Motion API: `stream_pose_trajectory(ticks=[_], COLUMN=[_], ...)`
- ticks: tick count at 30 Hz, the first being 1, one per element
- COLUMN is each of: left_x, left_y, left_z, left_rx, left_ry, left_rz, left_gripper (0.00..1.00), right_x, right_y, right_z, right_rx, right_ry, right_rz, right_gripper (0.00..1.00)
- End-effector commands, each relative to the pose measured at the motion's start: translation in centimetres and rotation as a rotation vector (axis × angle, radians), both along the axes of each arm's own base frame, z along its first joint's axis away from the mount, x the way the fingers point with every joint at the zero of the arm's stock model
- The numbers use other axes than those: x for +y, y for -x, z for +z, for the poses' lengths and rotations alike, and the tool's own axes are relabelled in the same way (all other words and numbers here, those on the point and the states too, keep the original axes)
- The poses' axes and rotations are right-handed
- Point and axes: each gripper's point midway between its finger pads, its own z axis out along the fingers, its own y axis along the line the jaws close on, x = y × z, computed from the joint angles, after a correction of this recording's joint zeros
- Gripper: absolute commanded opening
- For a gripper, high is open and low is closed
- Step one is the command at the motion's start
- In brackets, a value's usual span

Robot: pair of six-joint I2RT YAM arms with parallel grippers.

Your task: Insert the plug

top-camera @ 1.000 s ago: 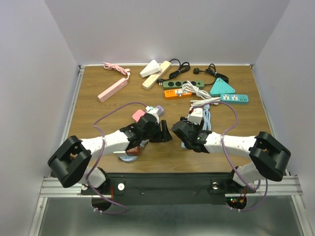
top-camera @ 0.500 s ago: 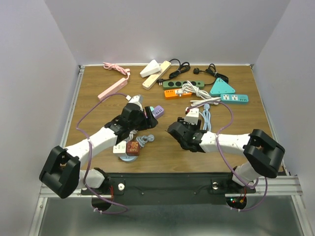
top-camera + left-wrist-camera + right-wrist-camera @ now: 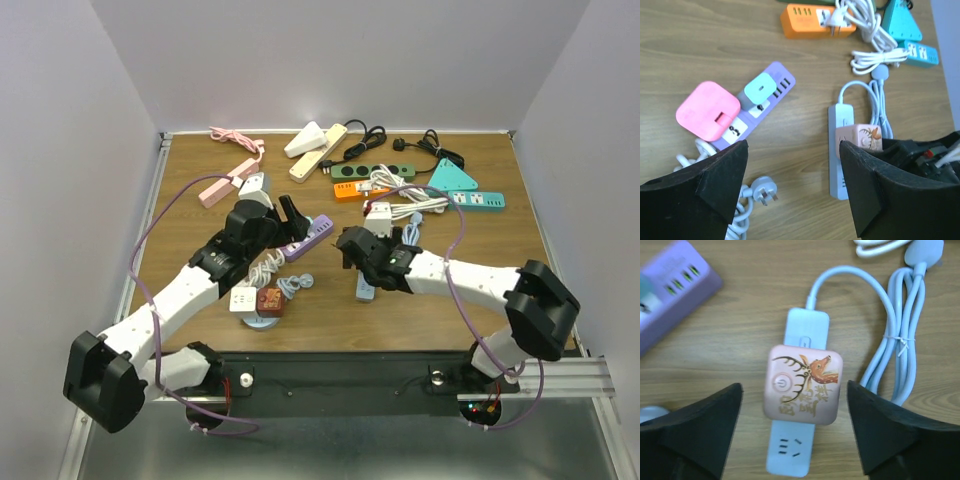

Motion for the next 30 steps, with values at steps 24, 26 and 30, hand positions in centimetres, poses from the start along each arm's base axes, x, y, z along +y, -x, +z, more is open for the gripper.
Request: stream_pose_trajectory(ticks=[24, 26, 30], left_x=[11.0, 11.4, 11.6], left_y=[2.0, 2.0, 1.9], left_z=[13.6, 14.0, 14.3], left_rx=[-0.326, -0.333, -0.343], left_ry=[-0.054, -0.065, -0.092], left_rz=[0.376, 0.392, 0.389], left_gripper=[0.89, 0.89, 0.89], right_x=[-17.8, -18.4, -19.3], right_y=[-3.5, -3.2, -2.8], right_z=[11.0, 11.5, 12.4], right_rx=[-0.191, -0.211, -0.243], right_ry=[-0.242, -0.246, -0.244], right_rz=[-0.236, -0.243, -0.263], right_gripper=[1.00, 1.00, 1.00])
